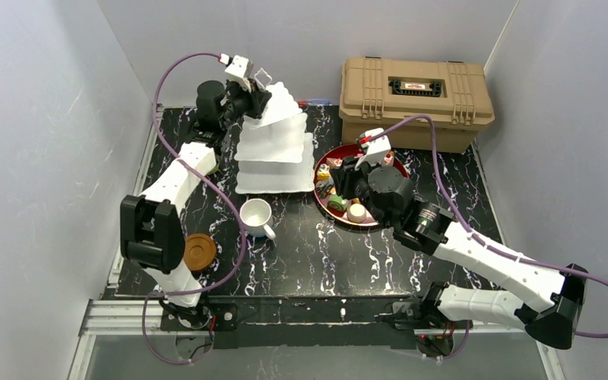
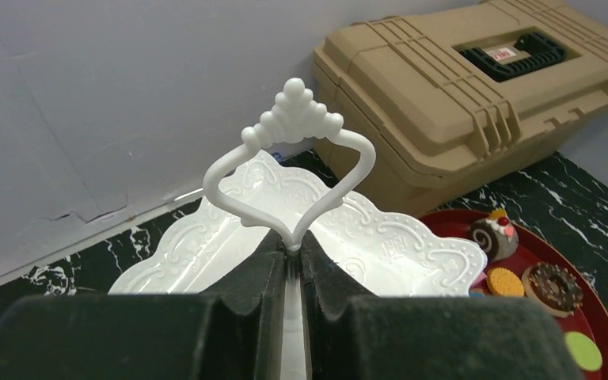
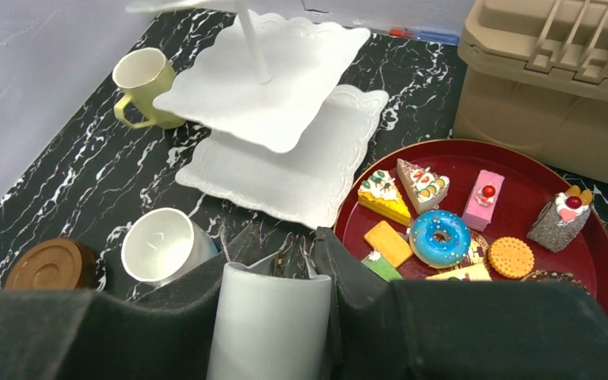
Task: Serve the afternoon tea
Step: Place the dessert table at the center of the board.
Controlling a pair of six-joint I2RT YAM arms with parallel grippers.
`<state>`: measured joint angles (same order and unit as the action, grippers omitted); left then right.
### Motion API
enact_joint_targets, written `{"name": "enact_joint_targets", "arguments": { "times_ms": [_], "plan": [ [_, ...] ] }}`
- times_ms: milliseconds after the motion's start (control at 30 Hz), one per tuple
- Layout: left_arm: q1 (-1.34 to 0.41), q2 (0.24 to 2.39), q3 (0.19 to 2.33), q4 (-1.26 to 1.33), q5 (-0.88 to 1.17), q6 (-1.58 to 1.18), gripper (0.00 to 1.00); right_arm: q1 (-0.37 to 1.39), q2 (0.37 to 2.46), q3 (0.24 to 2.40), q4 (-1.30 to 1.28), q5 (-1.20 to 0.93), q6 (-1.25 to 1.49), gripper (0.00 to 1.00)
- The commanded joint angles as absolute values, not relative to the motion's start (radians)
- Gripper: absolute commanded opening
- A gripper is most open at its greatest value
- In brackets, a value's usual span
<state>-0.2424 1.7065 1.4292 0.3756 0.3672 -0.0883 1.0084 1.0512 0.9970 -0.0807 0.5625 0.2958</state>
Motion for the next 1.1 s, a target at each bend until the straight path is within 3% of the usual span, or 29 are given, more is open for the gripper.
{"name": "enact_joint_targets", "arguments": {
  "times_ms": [0, 367, 500, 567, 700, 1067],
  "plan": [
    [-0.268, 1.556, 1.355, 0.432, 0.4, -0.052, 0.0, 1.002, 1.001, 0.991, -0.034, 0.599, 0.272, 0.16],
    [-0.309, 1.424, 1.212, 0.422, 0.361, -0.014, 0.01, 0.997, 0.967, 0.987, -0.049, 0.6, 0.261, 0.16],
    [-0.311, 1.397, 1.2, 0.387, 0.369, -0.016, 0.57, 0.997, 0.963, 0.976, -0.04, 0.6, 0.266, 0.16],
    [-0.313, 1.375, 1.187, 0.369, 0.362, -0.02, 0.69, 0.997, 0.963, 0.977, -0.042, 0.6, 0.265, 0.16],
    [-0.313, 1.313, 1.157, 0.337, 0.335, -0.006, 0.8, 0.996, 0.963, 0.986, -0.053, 0.604, 0.26, 0.17],
    [-0.313, 0.978, 1.078, -0.036, 0.332, 0.088, 0.87, 0.991, 0.937, 0.998, -0.072, 0.617, 0.254, 0.17]
  ]
}}
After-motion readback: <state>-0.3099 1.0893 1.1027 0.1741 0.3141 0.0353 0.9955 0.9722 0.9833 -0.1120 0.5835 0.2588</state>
